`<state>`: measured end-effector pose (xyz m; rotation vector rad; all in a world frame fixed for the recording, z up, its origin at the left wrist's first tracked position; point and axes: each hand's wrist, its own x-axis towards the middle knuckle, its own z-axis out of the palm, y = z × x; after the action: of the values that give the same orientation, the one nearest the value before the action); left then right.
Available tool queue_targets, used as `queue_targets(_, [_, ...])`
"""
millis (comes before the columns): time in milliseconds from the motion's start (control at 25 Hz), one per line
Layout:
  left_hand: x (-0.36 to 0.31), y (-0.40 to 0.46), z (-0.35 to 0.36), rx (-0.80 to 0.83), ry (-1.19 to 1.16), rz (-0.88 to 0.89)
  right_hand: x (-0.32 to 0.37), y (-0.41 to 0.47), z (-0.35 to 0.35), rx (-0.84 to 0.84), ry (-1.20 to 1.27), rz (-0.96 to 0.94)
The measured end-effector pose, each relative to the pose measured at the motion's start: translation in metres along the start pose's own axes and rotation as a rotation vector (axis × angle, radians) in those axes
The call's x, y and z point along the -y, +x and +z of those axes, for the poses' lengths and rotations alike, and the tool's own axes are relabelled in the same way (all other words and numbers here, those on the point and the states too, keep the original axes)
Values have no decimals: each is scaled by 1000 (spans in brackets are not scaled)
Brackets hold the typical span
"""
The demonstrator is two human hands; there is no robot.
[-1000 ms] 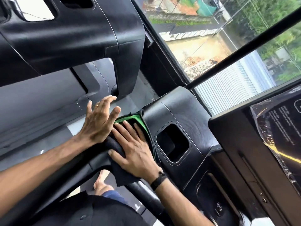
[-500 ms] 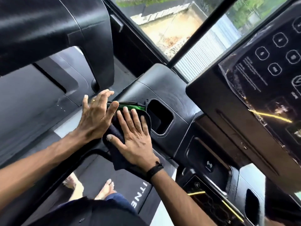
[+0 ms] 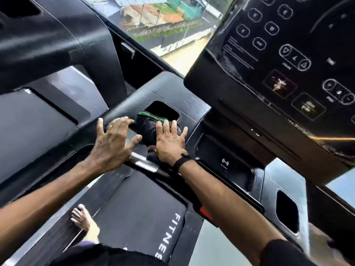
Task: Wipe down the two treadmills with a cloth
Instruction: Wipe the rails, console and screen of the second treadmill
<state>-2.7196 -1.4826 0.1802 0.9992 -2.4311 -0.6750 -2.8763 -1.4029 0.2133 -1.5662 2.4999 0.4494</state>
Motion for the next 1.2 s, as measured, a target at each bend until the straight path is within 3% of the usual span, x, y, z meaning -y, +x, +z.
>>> queue_targets(280, [-36,-23,2,39,-86,74,-25,-31,-24,176,-140,209])
queue_targets(440, [-51,-3,8,72,-81,171,-39,-30,-33,281,-155,209])
queue_targets(560, [-59,29,15,110,-71,215,-46,-29,-13,175,-81,271])
queue_targets(640, [-68,50,24,120,-95,228,-50,-20,2,27,-48,134])
queue_targets(760, [-83,71,37,143,-193,245,-60,-3,5,113,87,-33])
queue_targets(880, [-91,91,48,182,-260,277,-78,14,3,181,192,-66])
queue_targets(1120, [-93,114,65,224,-288,376,-117,35,3,5,227,79])
queue_targets(1200, [-91,123,67,220,-298,370,-131,37,7,-72,211,29])
